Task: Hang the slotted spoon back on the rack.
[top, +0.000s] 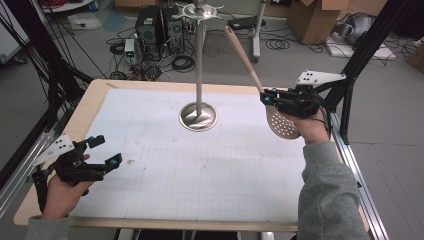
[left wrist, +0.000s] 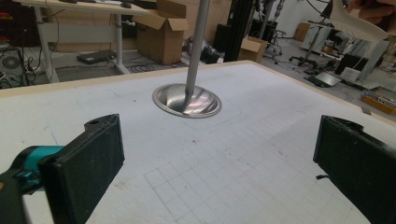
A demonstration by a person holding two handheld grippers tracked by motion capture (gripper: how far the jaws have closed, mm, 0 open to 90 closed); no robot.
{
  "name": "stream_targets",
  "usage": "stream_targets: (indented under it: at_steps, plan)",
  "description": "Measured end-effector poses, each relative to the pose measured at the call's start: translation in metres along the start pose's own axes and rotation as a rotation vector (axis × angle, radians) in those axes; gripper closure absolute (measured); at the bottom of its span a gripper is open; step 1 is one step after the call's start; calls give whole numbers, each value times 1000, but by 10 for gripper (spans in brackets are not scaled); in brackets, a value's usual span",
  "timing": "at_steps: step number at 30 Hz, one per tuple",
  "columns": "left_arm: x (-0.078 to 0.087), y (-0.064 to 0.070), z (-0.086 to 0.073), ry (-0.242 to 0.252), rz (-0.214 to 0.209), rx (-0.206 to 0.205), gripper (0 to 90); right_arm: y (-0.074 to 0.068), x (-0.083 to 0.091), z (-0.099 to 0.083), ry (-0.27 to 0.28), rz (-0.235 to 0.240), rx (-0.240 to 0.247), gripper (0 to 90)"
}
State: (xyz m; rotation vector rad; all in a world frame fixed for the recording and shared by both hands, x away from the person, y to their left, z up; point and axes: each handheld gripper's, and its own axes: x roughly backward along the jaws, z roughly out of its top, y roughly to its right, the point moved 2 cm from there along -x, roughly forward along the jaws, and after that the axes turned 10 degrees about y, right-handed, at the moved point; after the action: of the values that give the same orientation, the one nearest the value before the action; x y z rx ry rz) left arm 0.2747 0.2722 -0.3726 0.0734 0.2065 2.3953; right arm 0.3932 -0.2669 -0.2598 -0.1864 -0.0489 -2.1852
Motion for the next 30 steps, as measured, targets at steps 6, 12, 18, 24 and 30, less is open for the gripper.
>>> stream_targets:
  at_steps: [6,12,18,24,30]
  plan:
    - [0,-1,0,-1,3,2,22,4,-2,4,-1,-9,2,781]
    - [0,-2,0,-1,0,2,22,6,-6,8,12,-11,-6,781]
    - [2,-3,-1,1,4,6,22,8,-12,16,21,-14,-11,781]
    - [2,-3,-2,-2,4,10,22,11,-15,16,19,-19,-21,781]
    - [3,-4,-3,-3,8,13,22,14,-19,15,24,-14,-32,781]
